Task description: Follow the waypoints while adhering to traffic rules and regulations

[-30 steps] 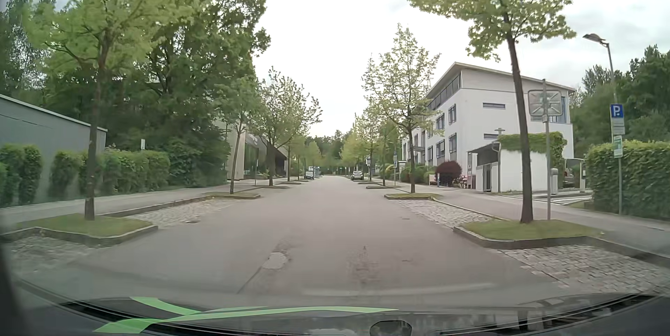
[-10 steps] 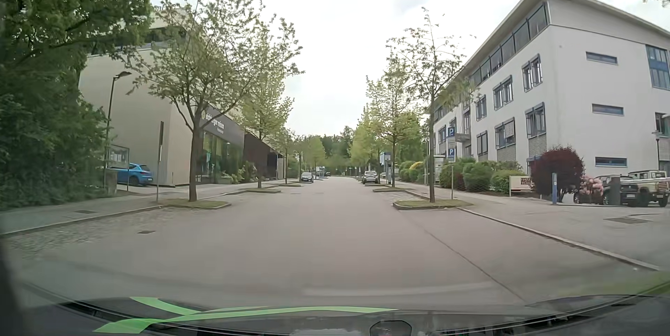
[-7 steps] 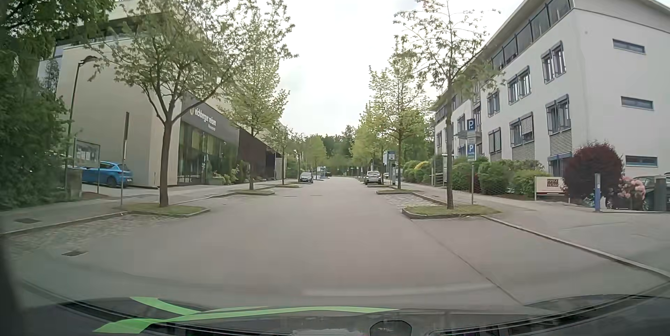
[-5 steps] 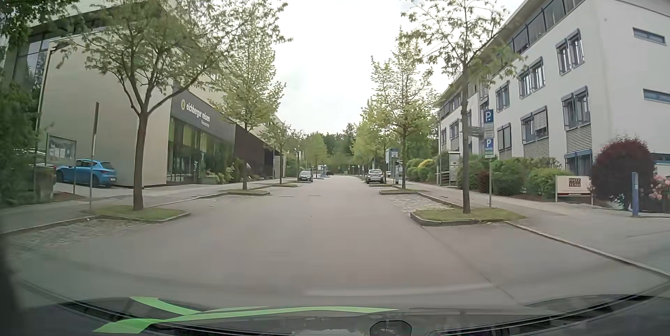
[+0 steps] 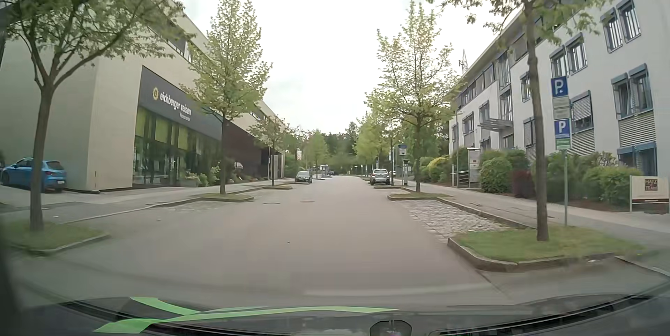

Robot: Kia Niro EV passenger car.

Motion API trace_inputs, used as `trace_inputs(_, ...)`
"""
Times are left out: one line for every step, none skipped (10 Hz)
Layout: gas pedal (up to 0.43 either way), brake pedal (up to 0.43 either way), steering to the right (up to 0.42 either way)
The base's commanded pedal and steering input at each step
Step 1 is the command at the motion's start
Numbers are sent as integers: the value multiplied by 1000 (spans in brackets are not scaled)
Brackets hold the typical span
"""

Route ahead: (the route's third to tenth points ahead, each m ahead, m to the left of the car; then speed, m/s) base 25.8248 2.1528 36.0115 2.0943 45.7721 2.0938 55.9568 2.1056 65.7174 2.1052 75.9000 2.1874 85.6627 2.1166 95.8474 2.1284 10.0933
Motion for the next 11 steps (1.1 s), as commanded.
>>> trace_inputs(150,0,-8)
trace_inputs(150,0,-7)
trace_inputs(150,0,-7)
trace_inputs(150,0,-7)
trace_inputs(150,0,-6)
trace_inputs(138,0,-6)
trace_inputs(138,0,-6)
trace_inputs(138,0,-5)
trace_inputs(138,0,-6)
trace_inputs(138,0,-6)
trace_inputs(138,0,-6)
